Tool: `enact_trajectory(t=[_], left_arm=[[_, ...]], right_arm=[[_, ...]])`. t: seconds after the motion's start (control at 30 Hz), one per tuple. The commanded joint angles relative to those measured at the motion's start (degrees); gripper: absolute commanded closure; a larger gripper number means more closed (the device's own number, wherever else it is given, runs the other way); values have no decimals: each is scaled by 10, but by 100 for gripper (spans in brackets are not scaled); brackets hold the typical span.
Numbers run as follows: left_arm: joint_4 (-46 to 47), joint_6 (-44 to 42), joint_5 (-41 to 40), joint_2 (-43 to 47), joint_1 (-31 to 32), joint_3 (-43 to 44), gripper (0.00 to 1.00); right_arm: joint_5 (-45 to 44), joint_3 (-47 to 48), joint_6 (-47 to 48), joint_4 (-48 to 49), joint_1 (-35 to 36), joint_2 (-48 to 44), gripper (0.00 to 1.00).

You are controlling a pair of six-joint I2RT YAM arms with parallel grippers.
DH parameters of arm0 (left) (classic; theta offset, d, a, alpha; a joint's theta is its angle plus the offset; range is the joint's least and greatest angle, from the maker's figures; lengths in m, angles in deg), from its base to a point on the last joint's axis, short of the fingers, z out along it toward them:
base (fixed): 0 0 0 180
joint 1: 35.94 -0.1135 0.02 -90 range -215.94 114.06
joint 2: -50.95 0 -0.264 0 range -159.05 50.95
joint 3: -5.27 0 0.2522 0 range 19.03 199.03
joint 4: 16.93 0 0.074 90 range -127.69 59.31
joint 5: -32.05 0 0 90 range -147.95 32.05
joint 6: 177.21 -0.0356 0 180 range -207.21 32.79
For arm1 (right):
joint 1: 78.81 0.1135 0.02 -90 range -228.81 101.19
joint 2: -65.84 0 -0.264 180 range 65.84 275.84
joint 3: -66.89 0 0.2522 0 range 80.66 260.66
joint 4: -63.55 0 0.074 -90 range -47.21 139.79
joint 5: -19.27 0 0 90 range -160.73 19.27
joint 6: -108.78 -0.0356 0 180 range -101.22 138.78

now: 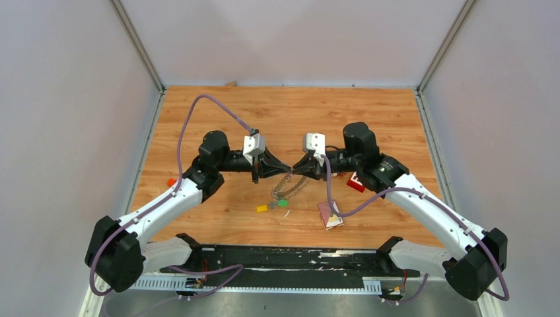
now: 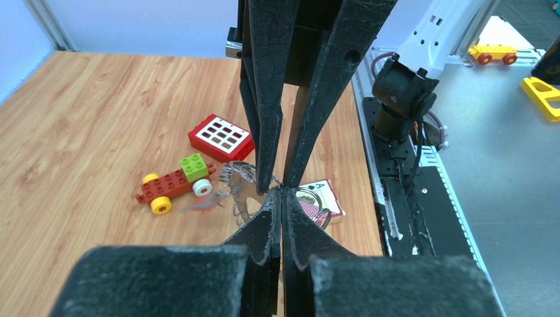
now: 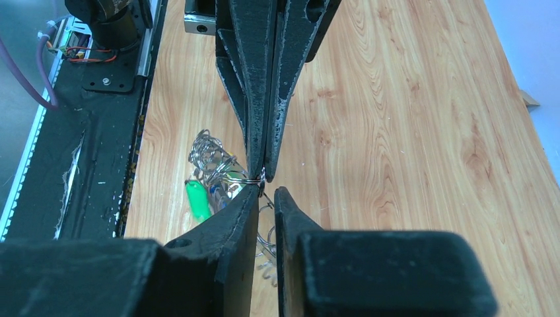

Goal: Put the keys on the keyring

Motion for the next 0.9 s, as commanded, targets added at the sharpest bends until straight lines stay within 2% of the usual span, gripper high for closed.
enact_trajectory(t=[0.0, 0.33, 0.67, 0.77, 0.87], left_arm=[[34, -7, 13, 18, 2, 3, 100], [37, -6, 15, 15, 2, 0, 100], [11, -31, 20, 31, 1, 4, 100], [-36, -83, 22, 35, 1, 14, 100], [-107, -149, 23, 41, 1, 37, 91]], right_arm=[[-3, 3, -6, 29, 3, -6, 86], [-11, -4, -5, 43, 3, -4, 100], [-42, -11, 105, -13, 3, -13, 100], [-41, -13, 111, -15, 3, -14, 100], [-28, -17, 123, -17, 3, -18, 100]])
